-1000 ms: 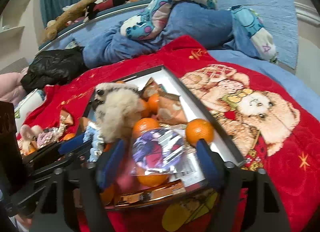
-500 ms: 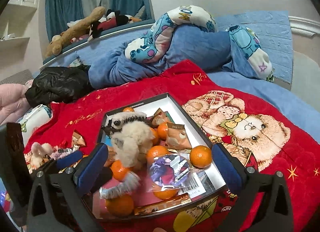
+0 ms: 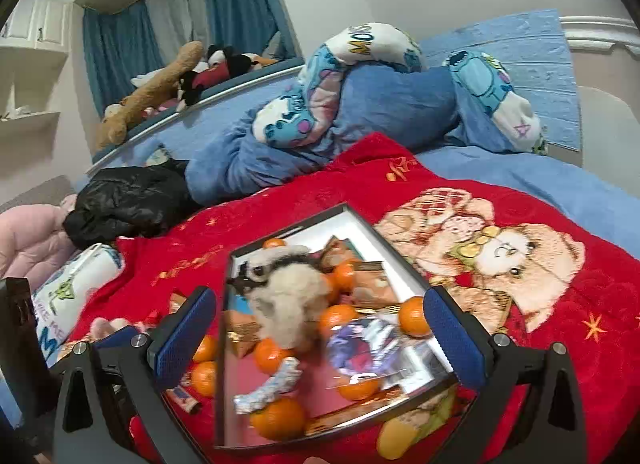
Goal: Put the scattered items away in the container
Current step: 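Withdraw both open grippers from the tray toward the remaining items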
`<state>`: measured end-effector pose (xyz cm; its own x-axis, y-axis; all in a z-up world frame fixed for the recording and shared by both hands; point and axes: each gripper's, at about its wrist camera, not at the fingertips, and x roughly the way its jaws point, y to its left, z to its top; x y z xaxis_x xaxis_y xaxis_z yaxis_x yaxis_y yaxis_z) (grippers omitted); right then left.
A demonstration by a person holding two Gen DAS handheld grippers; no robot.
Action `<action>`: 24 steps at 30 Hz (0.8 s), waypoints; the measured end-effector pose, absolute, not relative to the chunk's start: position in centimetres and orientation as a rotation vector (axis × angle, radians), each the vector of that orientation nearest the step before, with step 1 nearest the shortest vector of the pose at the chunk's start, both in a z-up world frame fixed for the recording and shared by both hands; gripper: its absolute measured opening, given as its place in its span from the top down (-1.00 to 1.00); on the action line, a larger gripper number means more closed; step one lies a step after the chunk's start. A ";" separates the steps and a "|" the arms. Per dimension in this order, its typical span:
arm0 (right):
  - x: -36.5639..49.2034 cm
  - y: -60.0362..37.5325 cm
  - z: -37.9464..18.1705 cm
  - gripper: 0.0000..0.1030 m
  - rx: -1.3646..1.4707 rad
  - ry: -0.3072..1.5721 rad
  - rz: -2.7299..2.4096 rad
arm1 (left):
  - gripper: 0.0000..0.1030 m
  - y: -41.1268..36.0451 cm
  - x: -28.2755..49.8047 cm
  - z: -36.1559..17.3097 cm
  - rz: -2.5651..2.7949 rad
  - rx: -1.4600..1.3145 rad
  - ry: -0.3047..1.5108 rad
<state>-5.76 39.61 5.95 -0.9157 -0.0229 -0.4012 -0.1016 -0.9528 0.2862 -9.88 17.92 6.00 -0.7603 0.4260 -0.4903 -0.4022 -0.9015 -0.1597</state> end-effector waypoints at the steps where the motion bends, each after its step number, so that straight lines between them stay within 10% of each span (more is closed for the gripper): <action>1: -5.7 39.2 6.0 -1.00 -0.635 0.478 3.011 | -1.00 17.4 -9.7 6.2 2.605 -0.745 -0.055; 24: -8.8 26.2 6.7 -1.00 -0.768 0.346 3.253 | -1.00 -0.6 -7.5 2.8 2.895 -0.928 -0.062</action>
<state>-8.79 26.20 6.71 -0.8731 -0.2563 -0.4148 0.1634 -0.9553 0.2463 -7.47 -0.61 2.78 -0.8091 0.1087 -0.5775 -0.0838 -0.9940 -0.0697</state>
